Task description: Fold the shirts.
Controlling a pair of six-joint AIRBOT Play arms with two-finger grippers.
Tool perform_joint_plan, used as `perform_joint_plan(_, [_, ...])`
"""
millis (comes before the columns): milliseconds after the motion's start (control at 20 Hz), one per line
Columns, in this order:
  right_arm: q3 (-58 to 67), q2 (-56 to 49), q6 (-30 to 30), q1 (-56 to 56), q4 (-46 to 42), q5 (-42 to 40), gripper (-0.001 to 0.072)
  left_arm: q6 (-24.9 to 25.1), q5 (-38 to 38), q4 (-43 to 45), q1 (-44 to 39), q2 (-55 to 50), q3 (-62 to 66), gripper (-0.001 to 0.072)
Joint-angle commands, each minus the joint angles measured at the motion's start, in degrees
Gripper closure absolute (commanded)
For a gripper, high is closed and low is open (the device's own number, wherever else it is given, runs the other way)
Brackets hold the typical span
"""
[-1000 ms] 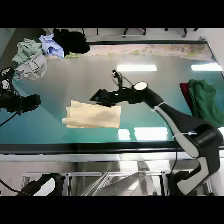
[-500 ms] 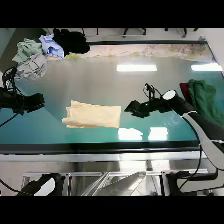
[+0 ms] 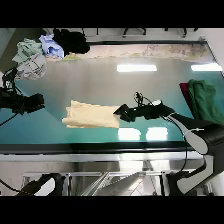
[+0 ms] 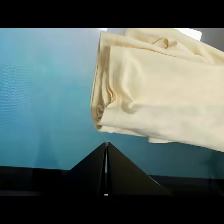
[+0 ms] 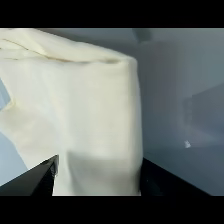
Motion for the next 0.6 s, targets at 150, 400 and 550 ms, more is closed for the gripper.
perform_joint_plan(150, [3.50, -1.11, -1.33, 6.21, 5.22, -9.09, 0.0140, -0.13, 0.31, 0.04, 0.07, 0.02, 4.44, 0.0697])
perform_joint_plan(400, [3.56, -0.74, -3.08, 5.99, 5.18, -9.38, 0.0692, -0.09, 0.39, 0.09, 0.07, 0.02, 6.78, 0.0697])
perform_joint_plan(550, [3.39, 5.25, -2.73, 2.82, 1.55, -7.08, 0.0692, -0.09, 1.07, 0.13, 0.07, 0.02, 7.28, 0.0698])
